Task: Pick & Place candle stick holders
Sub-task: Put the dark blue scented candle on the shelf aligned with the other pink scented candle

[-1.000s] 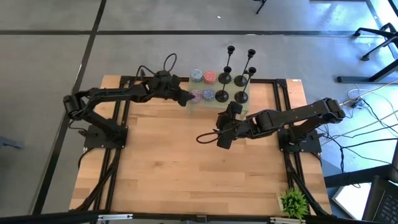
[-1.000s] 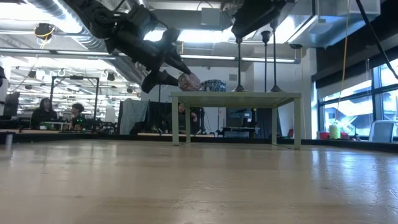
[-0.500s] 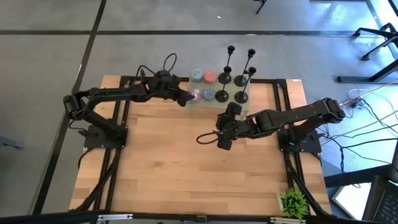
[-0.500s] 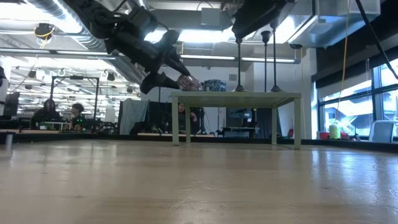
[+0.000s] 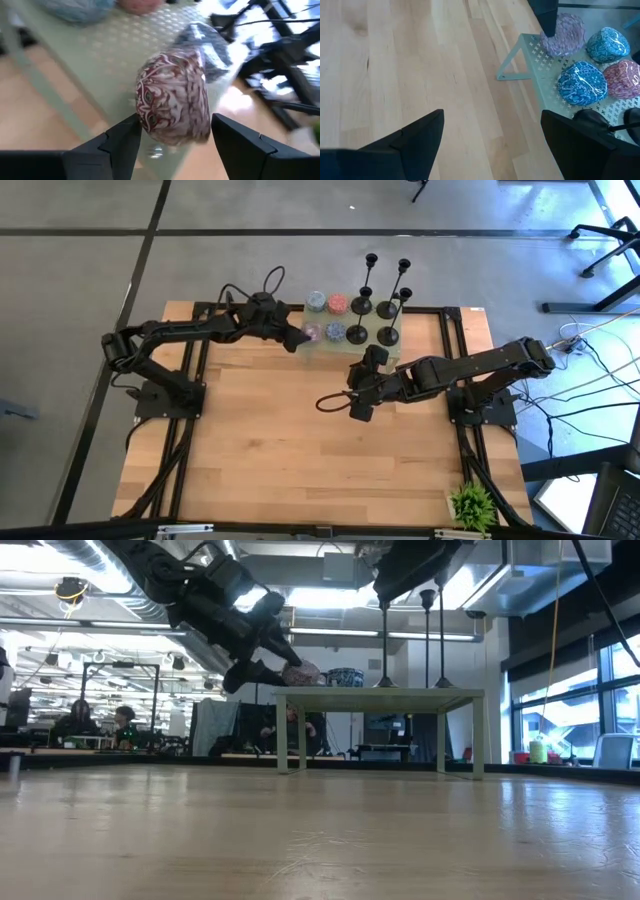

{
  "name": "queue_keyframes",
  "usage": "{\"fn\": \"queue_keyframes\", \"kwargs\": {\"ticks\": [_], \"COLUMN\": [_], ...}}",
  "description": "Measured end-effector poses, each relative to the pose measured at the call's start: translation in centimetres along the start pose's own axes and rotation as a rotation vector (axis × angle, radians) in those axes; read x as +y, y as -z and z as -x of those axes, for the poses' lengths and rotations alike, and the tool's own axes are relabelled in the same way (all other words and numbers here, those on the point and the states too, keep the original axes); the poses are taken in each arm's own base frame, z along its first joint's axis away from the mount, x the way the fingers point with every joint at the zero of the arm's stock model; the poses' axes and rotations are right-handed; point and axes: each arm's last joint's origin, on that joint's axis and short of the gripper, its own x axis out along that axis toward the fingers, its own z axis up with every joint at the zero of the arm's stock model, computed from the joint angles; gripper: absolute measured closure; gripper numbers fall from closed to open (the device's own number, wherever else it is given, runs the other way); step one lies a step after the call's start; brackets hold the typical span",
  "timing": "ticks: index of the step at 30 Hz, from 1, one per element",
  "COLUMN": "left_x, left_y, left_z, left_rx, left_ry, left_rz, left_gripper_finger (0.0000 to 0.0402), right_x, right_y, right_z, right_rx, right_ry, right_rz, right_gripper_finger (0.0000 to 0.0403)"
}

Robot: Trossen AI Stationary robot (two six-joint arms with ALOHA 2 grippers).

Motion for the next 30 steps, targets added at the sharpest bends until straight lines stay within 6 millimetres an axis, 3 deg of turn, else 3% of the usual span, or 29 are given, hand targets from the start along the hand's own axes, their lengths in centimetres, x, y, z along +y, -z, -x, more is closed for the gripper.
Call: {"fn": "queue_keyframes", "kwargs": {"ticks": [7, 16, 30], "left_x": [-0.7, 0.3, 0.6], "left_y": [-0.6, -0.3, 0.2], "left_z": [0.0, 0.1, 0.1], "left_rx": [-0.029, -0.02, 0.021], "left_ry": [0.125, -0.004, -0.048], "left_rz": [0.008, 0.029, -0.024], "left_gripper_finger": [0.0166, 0.0166, 0.0166], "right_x": [0.0, 0.0, 0.0], "right_y": [0.0, 0.0, 0.0], "right_z": [0.0, 0.0, 0.0], "right_rx": [0.0, 0.001, 0.002], "right_ry": [0.0, 0.0, 0.0], "right_rz": [0.0, 0.001, -0.002], "right_gripper_finger": [0.0066, 0.0066, 0.0066]}}
